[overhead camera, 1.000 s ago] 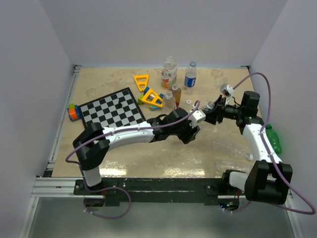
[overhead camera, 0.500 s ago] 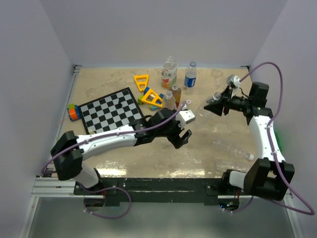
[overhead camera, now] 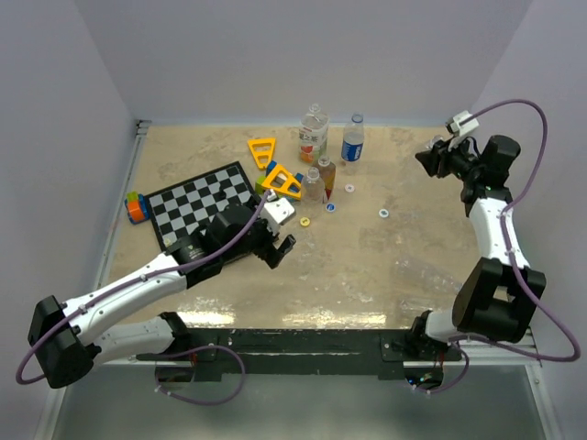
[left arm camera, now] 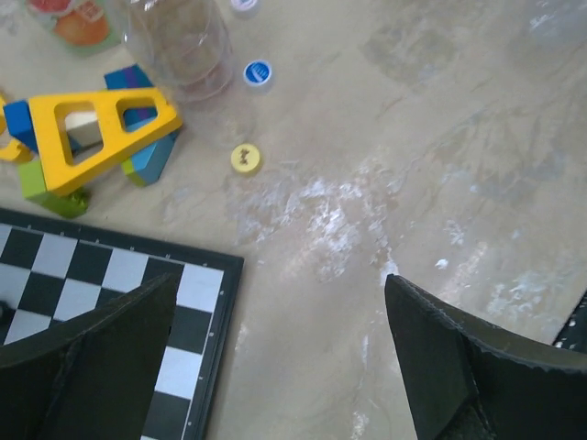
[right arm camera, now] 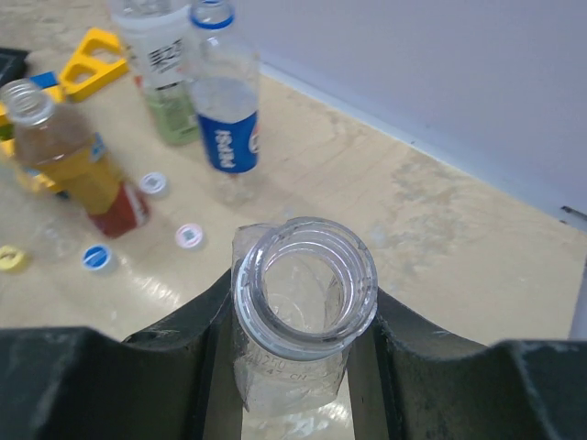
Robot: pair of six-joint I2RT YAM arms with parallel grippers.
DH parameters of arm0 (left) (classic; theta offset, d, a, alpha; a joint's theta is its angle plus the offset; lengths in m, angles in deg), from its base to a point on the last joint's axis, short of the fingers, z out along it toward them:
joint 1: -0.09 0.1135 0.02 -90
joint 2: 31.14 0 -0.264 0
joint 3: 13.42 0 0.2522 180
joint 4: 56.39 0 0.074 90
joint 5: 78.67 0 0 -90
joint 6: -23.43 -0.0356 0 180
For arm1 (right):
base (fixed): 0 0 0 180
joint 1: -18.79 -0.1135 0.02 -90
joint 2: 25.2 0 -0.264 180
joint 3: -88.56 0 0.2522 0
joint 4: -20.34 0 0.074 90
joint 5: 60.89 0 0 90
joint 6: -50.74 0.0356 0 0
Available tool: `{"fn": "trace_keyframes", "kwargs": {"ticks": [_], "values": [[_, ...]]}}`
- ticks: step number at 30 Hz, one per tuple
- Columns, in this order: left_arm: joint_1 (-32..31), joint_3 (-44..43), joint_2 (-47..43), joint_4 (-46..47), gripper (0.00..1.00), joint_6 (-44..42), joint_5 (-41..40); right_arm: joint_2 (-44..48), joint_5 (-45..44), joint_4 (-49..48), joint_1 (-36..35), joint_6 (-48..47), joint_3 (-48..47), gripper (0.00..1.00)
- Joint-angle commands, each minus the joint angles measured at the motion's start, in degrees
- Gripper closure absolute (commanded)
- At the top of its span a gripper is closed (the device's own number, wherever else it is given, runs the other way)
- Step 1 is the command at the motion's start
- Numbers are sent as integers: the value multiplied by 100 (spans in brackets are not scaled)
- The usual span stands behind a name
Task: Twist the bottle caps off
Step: Place the plastic bottle at the corner of the board.
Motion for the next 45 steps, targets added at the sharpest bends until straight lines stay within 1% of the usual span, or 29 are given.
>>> {"fn": "trace_keyframes", "kwargs": {"ticks": [1,4,8,15,18,22,27,29,31,43,45], "values": [[54,462,-37,297,0,-371,-790,-669,-1172,-1643,-250,622,-235,85],[54,516,-63,182,0,-372,-1160,-1310,-1445,-1811,-426,754,-542,83],[54,595,-248,314,0,-407,-1100,-2041,-1902,-1961,-690,798,-886,80],[106,630,-406,367,0,-433,-1047,-2516,-2123,-2005,-840,684,-878,74],[115,630,-397,367,0,-442,-994,-2535,-2123,-1969,-840,570,-764,70],[115,639,-424,367,0,-433,-977,-2482,-2123,-1908,-840,412,-675,57],[115,648,-432,367,0,-442,-968,-2412,-2070,-1750,-875,297,-763,45],[115,648,-432,367,0,-442,-968,-2420,-2096,-1680,-910,253,-816,43],[115,648,-432,367,0,-451,-968,-2412,-2096,-1644,-945,236,-833,38],[124,656,-459,367,0,-451,-933,-2412,-2211,-1530,-989,209,-895,21],[124,656,-450,367,0,-460,-933,-2403,-2211,-1504,-989,192,-895,17]]}}
